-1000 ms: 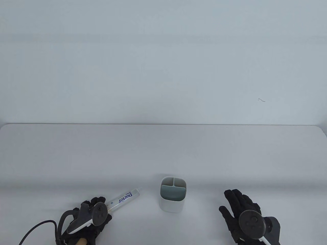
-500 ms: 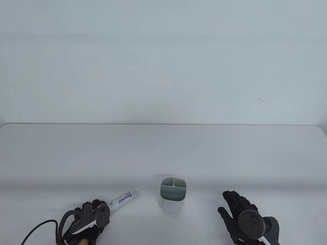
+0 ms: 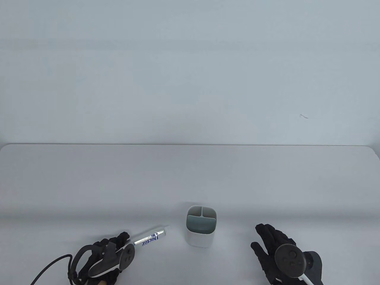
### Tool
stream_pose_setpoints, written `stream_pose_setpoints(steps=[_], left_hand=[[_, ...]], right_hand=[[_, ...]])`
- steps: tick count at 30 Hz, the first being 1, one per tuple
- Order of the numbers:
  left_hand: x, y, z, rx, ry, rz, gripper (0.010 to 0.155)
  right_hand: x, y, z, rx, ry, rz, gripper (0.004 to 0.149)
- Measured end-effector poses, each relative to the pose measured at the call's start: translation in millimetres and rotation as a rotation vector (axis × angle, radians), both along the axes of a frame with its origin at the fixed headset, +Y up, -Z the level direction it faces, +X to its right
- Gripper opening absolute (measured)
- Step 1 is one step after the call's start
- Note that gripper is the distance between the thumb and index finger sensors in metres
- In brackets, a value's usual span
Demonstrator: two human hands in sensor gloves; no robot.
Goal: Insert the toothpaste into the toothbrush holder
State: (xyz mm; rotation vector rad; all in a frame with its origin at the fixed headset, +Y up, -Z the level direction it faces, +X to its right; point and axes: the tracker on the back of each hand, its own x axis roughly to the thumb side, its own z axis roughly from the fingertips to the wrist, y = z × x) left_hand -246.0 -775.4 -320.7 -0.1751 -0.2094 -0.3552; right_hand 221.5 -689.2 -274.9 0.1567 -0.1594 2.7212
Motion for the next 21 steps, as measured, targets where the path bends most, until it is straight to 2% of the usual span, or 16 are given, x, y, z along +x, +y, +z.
stream_pose_setpoints(steps=[3, 5, 16, 21], left_hand=[[-2, 0, -1, -0.007, -0.040, -0.008, 0.060], [-4, 0, -1, -0.023, -0.004, 0.037, 0.062], [-8, 2, -4, -0.066, 0.074, 0.046, 0.070], [-15, 8, -4, -0.011, 0.130, 0.038, 0.074]], right_hand=[[-1, 0, -1, -0.012, 0.010, -0.005, 0.060], [-2, -1, 0, -0.012, 0.012, -0.004, 0.060], [-4, -3, -1, -0.034, 0.020, 0.002, 0.059], [-3, -2, -1, -0.029, 0.020, -0.006, 0.059]])
